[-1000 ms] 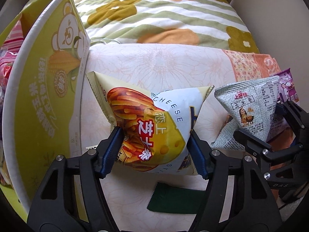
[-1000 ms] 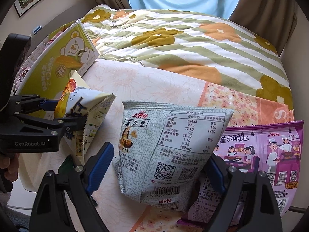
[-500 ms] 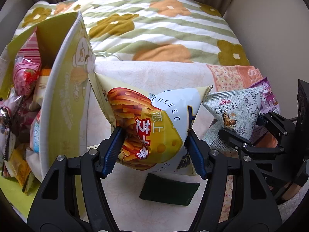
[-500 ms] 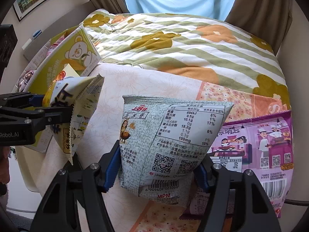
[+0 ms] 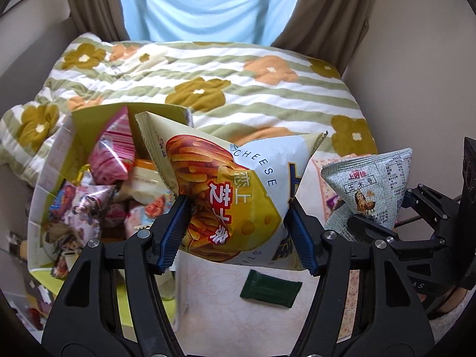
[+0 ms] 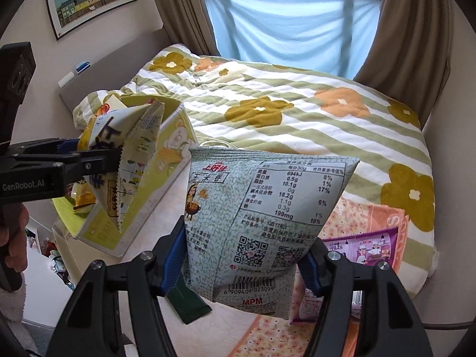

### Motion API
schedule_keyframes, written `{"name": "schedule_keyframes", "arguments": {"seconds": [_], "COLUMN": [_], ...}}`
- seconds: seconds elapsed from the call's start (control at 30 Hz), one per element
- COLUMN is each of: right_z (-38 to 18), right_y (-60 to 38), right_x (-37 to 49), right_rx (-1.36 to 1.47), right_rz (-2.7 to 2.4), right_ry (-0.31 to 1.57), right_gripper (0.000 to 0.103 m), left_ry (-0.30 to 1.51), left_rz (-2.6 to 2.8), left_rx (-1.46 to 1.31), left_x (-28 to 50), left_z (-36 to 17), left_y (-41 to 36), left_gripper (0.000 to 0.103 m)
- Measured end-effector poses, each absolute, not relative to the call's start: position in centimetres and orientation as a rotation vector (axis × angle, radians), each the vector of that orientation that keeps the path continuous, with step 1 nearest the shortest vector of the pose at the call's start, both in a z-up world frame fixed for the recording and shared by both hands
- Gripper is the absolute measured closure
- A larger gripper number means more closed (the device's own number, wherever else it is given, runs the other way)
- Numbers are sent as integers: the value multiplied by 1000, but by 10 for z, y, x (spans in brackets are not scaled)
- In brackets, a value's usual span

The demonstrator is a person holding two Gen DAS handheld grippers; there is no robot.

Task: Organize snacks
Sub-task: 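Carry both bags to the box and open the left tool over it while the right tool keeps holding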

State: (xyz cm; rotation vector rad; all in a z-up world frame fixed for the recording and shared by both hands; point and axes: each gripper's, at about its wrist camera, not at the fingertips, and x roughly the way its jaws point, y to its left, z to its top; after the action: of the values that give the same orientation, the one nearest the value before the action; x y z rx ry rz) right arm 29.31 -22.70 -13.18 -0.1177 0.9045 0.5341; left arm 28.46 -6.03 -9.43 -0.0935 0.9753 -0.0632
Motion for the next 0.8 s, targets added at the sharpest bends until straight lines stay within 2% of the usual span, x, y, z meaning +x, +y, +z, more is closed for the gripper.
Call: {"name": "schedule_keyframes", "arguments": {"seconds": [0.23,0.47,0.8], "right_z": [-104,-99,-121], "right_y": [-165,-95,-23], "right_x": [286,286,292], "right_rx": [-144,-115,-26], "right_rz": [591,571,472], "right_ry": [850,840,919], "right_gripper": [42,42,42], "left_ry": [927,921,1027], "left_rz": [-33,-67,-179], "left_rx": [-99,-93,-43], "left_x": [282,296,348], "left_z": [-75,-73,-113], "left_y": [-2,64,131], "left_gripper": [42,42,42]}}
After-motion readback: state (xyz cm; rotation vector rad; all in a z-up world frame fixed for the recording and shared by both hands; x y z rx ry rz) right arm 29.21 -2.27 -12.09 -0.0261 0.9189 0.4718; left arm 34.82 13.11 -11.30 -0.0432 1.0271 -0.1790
